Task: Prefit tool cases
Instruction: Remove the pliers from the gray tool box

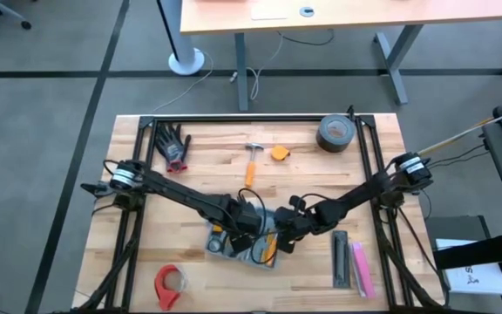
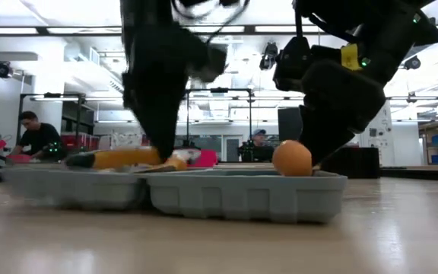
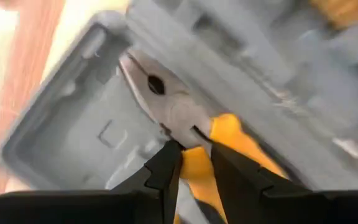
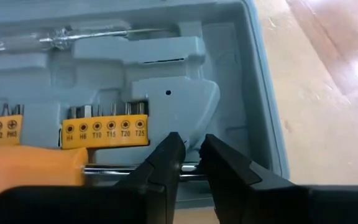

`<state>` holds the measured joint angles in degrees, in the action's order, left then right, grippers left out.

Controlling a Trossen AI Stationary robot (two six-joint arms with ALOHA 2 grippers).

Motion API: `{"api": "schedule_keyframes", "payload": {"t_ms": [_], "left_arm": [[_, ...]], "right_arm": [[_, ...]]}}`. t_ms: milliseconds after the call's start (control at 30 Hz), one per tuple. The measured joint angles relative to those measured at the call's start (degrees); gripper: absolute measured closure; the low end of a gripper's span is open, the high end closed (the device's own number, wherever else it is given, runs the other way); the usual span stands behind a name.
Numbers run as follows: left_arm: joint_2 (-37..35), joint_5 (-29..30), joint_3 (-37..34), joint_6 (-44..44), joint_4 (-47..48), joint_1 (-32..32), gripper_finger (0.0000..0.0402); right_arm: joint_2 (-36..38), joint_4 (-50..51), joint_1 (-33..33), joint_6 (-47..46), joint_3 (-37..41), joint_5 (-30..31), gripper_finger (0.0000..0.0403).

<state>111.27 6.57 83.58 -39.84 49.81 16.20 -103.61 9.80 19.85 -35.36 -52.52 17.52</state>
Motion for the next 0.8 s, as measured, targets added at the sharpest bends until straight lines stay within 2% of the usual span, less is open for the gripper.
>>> {"api": "schedule_keyframes", "payload": {"t_ms": [67,367,500,600,800], "left_arm": [[-1.3,0.14,0.36,0.02,-2.75,0.29,0.0315],[-2.94,0.67,-0.43,-0.37,-1.22,0.29,0.037],[-2.91,0.5,-0.75,-0.3,0.56,0.29,0.0376],[-2.91,1.03,-0.81,-0.28,1.79,-0.04,0.0361],[-2.87,1.46,-1.07,-0.18,1.77,-0.87,0.0288]], "right_arm": [[0.3,-0.48,-0.04,-0.06,-0.05,-0.45,0.0345],[1.94,-0.39,-0.1,0.33,0.19,-1.05,0.0333],[2.79,0.14,-0.1,0.34,0.32,-1.44,0.0334],[3.47,0.46,-0.04,0.75,0.36,-1.44,0.0341],[3.58,-0.12,-0.04,1.34,0.39,-1.03,0.0347]]}}
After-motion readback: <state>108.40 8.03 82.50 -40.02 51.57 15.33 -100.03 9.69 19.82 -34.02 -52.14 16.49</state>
